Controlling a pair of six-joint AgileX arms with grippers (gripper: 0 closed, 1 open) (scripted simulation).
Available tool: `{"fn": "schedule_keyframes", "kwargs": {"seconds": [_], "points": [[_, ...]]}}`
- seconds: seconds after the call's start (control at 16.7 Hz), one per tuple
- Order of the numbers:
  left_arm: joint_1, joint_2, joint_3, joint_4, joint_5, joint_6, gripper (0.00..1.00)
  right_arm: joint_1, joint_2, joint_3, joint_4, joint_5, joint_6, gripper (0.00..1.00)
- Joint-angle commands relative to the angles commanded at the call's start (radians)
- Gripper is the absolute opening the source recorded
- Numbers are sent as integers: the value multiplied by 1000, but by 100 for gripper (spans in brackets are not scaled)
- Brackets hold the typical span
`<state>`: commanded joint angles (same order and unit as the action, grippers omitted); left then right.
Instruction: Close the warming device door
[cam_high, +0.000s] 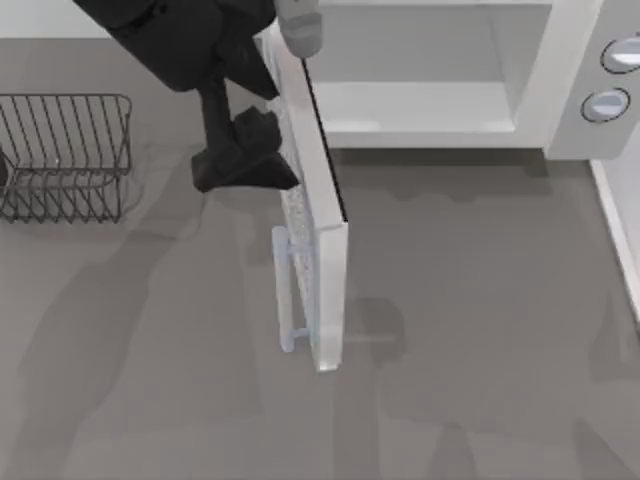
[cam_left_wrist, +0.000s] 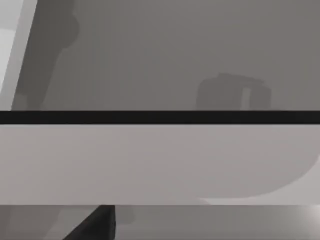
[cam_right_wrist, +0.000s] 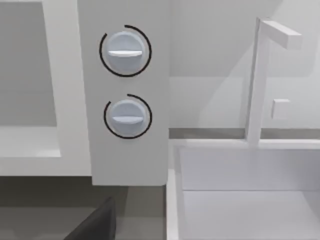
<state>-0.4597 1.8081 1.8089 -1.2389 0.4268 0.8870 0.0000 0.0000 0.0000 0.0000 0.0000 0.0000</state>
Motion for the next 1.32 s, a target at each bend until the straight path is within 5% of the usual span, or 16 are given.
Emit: {"fn": "schedule_keyframes", "kwargs": {"seconds": [0.42,1.2,1.32], "points": [[-25,0,-75,79,-8,-25,100,0,0,0,0,0,0,100],[-25,0,-75,79,-8,-25,2,0,0,0,0,0,0,100],[-25,0,-75,79,-8,-25,0,0,0,0,0,0,0,100]]}}
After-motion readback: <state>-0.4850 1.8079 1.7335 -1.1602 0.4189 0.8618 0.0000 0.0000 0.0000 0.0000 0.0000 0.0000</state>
